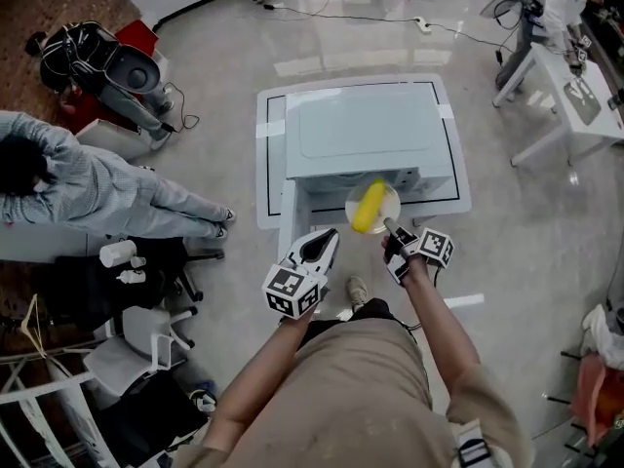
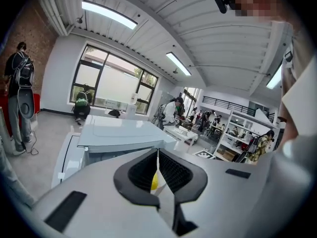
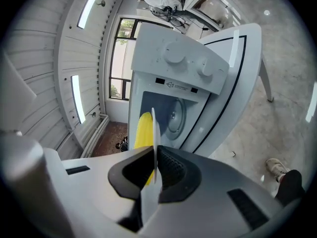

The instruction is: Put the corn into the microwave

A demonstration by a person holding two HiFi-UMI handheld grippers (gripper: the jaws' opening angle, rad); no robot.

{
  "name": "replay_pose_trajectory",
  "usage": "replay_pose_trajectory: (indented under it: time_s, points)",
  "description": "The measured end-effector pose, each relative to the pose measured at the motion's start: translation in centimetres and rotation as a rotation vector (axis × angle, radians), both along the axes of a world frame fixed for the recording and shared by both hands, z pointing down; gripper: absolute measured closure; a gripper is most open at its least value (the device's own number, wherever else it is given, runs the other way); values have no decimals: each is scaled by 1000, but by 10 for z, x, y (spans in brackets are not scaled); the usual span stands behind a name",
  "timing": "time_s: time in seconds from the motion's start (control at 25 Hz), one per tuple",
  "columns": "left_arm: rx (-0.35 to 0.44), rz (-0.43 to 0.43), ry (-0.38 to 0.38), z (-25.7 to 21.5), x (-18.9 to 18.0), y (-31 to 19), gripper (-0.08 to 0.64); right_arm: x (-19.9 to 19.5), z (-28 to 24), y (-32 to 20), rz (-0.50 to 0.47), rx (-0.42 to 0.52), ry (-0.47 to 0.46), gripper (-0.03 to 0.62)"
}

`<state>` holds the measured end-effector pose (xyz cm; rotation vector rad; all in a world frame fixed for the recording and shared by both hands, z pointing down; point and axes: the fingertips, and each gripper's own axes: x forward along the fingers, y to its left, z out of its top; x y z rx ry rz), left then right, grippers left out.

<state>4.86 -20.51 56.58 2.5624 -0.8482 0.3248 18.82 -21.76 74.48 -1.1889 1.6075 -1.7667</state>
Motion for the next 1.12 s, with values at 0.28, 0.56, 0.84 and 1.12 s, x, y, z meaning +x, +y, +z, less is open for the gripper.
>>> replay_pose_trajectory:
  time_s: [0.28,0.56,0.84,1.12]
  points:
    - [-47,-68,-48,30,-2,-23,557,-3,32,-26,4,-17,-12,569]
    - [-50,-48,-89,42,7,-34,557,-4,65,-59,13,-23,-10,569]
    - [-82,-42,-114,61,11,-40,557,-5,98,-87,51,-29,-7,569]
    - [-100,-50,-138,70,7,-46,557,-5,113,-106,72,-33,-8,569]
